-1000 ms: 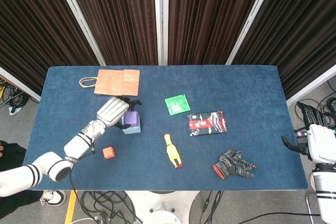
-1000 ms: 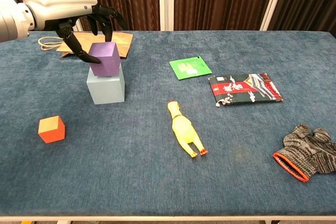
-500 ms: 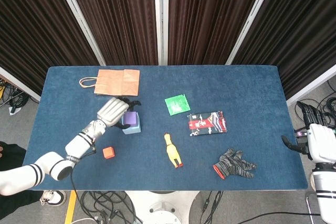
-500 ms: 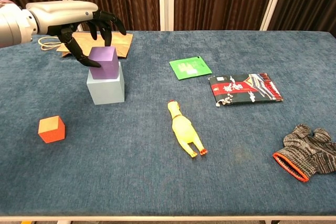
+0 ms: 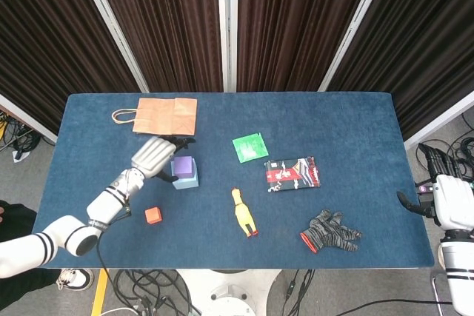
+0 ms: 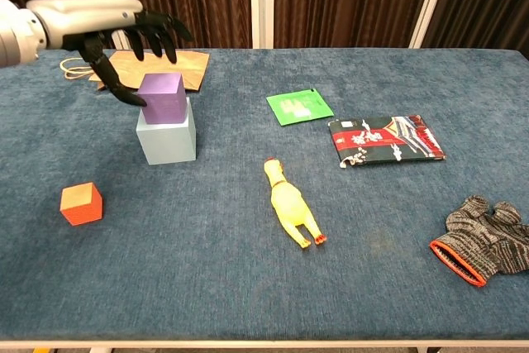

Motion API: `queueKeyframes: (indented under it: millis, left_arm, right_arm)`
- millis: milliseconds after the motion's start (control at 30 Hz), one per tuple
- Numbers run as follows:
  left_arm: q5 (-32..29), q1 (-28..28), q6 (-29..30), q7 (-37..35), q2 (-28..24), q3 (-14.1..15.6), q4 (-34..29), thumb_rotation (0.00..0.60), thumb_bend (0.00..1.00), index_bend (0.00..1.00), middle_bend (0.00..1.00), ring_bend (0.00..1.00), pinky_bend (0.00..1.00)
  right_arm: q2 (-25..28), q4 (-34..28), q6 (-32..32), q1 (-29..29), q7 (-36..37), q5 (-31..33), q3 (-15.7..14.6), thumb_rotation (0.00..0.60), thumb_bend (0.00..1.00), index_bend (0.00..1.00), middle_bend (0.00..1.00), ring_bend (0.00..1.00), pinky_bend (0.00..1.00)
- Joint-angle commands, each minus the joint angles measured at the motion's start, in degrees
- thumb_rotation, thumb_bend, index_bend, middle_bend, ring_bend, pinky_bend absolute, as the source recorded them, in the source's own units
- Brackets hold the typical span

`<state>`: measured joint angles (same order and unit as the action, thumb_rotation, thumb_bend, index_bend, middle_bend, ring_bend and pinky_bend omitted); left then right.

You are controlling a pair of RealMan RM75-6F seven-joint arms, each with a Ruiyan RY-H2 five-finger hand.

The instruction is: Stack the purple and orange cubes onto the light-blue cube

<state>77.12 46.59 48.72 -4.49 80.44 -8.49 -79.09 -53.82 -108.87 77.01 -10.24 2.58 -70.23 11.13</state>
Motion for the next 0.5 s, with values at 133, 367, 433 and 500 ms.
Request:
queueKeyframes:
  millis: [133,367,433,500]
  left_arm:
    - [-2.15,-3.67,6.03,2.87,-4.03,-0.95,-4.93,0.6,0.09,0.21,0.39,0.29,0.34]
    - [-8.22,-13.72,14.8,9.18,-12.36,2.32,-14.96,0.6,0.09,0.21,0.42,0.29,0.36]
    - [-7.57,-16.24,16.47,8.47,-14.02,3.93,-17.36,0.6,0.09,0.21,0.42,0.29,0.36]
    - [-5.98,-18.12,17.88,7.9,-14.69,5.47,-18.72,0.6,0.09,0.21,0.42,0.3,0.36]
  right_arm:
    - [0.25,0.07,0.12,0.19,0.71,-0.1,0.04,0.6,0.16,0.02,0.07,0.0,0.0]
    - [0.3,0.23,0.0,0.25,1.32,-0.52,-0.09,0.6,0.16,0.02,0.07,0.0,0.0]
    - [0.12,0.18,-0.06,0.15,0.85,-0.57,-0.18,0.6,0.16,0.02,0.07,0.0,0.0]
    - [-0.09,0.07,-0.05,0.05,0.26,-0.64,-0.27,0.6,0.16,0.02,0.07,0.0,0.0]
